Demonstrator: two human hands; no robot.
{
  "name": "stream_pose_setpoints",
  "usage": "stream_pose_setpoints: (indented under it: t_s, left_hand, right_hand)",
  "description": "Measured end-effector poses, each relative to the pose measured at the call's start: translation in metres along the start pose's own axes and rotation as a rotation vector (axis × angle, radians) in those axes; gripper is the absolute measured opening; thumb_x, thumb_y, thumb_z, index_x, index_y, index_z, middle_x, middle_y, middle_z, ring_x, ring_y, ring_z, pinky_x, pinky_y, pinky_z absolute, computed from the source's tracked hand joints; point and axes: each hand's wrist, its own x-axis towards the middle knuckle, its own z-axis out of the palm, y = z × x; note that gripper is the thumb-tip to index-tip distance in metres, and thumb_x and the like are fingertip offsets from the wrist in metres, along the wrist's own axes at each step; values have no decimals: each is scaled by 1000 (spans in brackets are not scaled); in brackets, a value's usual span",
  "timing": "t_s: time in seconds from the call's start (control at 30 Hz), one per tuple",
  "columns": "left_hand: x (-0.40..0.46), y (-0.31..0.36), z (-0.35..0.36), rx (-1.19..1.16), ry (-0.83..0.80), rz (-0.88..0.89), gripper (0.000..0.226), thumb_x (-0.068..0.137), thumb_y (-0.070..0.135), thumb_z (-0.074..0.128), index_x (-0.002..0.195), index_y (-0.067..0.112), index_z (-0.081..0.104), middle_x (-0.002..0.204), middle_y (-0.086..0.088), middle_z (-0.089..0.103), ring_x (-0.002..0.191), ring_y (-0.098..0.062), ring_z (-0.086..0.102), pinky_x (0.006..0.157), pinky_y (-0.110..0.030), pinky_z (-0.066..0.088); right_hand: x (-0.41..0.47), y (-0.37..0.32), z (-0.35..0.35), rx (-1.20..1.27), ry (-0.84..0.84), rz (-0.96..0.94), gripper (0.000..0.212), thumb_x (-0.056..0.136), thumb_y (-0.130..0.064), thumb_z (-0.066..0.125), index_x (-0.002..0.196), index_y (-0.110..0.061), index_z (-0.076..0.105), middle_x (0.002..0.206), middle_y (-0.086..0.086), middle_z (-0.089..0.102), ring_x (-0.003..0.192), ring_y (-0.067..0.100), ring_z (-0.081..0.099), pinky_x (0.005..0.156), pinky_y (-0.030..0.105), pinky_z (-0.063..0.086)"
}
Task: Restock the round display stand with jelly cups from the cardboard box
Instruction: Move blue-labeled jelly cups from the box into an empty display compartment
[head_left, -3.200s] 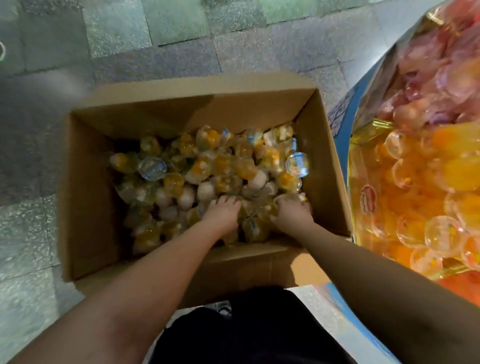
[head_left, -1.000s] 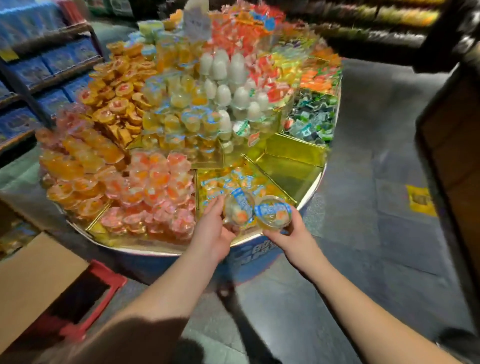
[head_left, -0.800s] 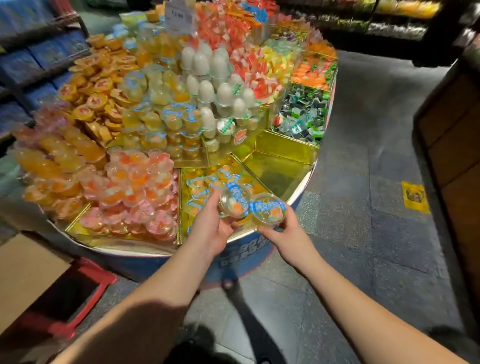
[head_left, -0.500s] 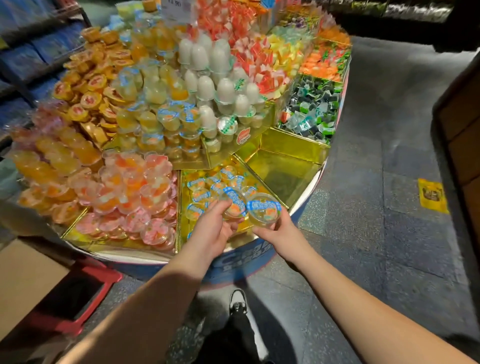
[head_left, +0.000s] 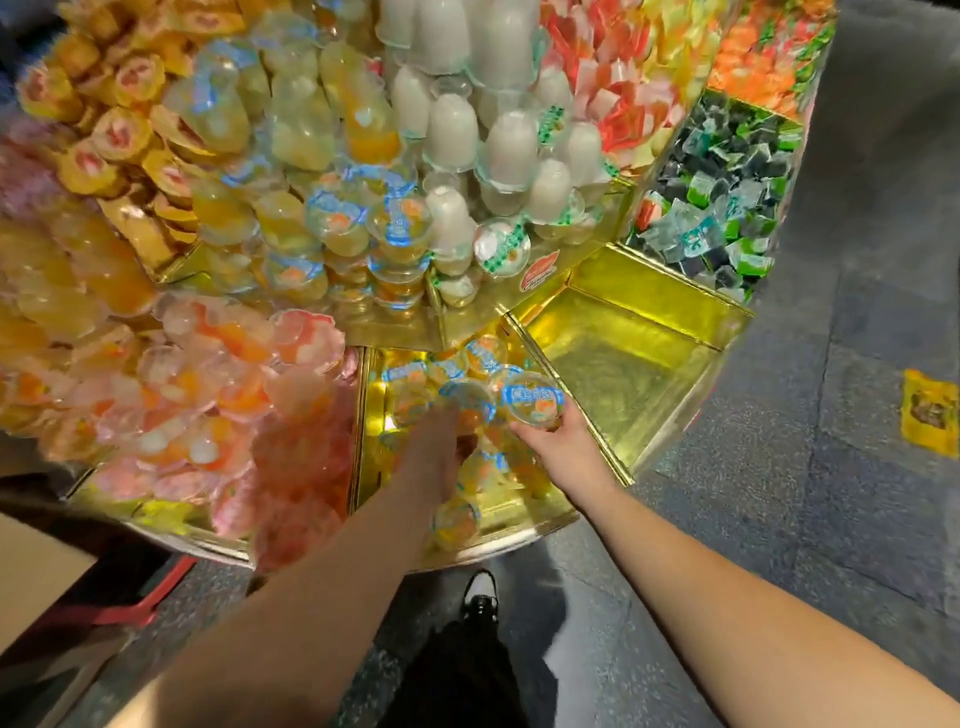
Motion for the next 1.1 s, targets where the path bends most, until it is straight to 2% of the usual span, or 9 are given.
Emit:
stream_pose_setpoints:
  t_s: [0.17, 0.33, 0.4, 0.53, 0.67, 0.83, 0.9, 1.0, 1.1]
  left_hand:
    - [58, 6, 8, 1, 76, -47, 23, 85, -14, 54, 69, 3, 53, 49, -5, 54, 43, -13, 50, 39, -16, 39]
    - [107, -1, 13, -117, 110, -52, 21, 90, -6, 52, 72, 4, 56, 50, -3, 55, 46, -13, 48, 41, -20, 38]
    - [120, 1, 16, -139, 130, -48, 22, 96, 0, 48, 76, 3, 56, 47, -2, 55, 38, -11, 46, 37, -19, 35]
    - [130, 4, 22, -244, 158, -47, 12, 100, 7, 48, 106, -1, 53, 64, -9, 57, 36, -10, 50, 36, -17, 37]
    - [132, 3, 21, -304, 171, -25, 18, 100, 12, 51, 114, 0, 56, 80, -12, 63, 45, -9, 59, 43, -18, 46]
    - [131, 7, 16, -396, 58, -8, 11, 98, 4, 53, 106, -1, 58, 82, -12, 65, 62, -14, 65, 58, -20, 54]
    - [129, 10, 16, -364, 4, -5, 11, 94, -2, 54, 102, -2, 62, 84, -11, 67, 68, -15, 65, 62, -19, 55]
    - [127, 11, 14, -322, -25, 17, 16, 89, -6, 59, 103, 0, 64, 86, -8, 70, 71, -14, 66, 66, -19, 54]
    - [128, 11, 13, -299, 0, 44, 31, 86, -5, 65, 117, -3, 59, 90, -8, 69, 72, -14, 66, 64, -19, 54]
  right_hand:
    - [49, 0, 17, -44, 77, 45, 37, 74, -9, 83, 98, -25, 59, 101, 3, 71, 87, 10, 68, 85, 29, 52]
    - [87, 6, 47, -119, 69, 43, 55, 69, -51, 77, 115, -25, 60, 107, -4, 68, 95, 12, 66, 90, 36, 53]
    - [90, -5, 56, -118, 95, 37, 60, 72, -51, 74, 123, -23, 59, 115, 0, 64, 100, 14, 62, 87, 26, 47]
    - [111, -6, 65, -65, 157, 61, 32, 86, -22, 74, 112, -20, 57, 97, -6, 59, 85, 9, 59, 65, 1, 35]
    - [117, -5, 77, -19, 215, 33, 47, 84, -28, 75, 125, -15, 56, 114, -1, 54, 109, 21, 57, 87, 24, 41]
    - [117, 1, 73, 18, 141, 61, 51, 87, -32, 71, 133, -24, 50, 124, 1, 61, 103, 13, 60, 65, 3, 39]
    - [116, 2, 69, 31, 86, 104, 52, 90, -35, 67, 137, -30, 45, 121, -4, 63, 98, 9, 60, 63, 6, 37]
    - [111, -2, 65, 45, 75, 132, 53, 94, -37, 62, 143, -31, 41, 111, -13, 62, 91, 5, 60, 72, 17, 39]
    - [117, -6, 69, 33, 87, 128, 59, 95, -36, 62, 148, -22, 39, 113, -16, 55, 106, 8, 56, 85, 18, 35]
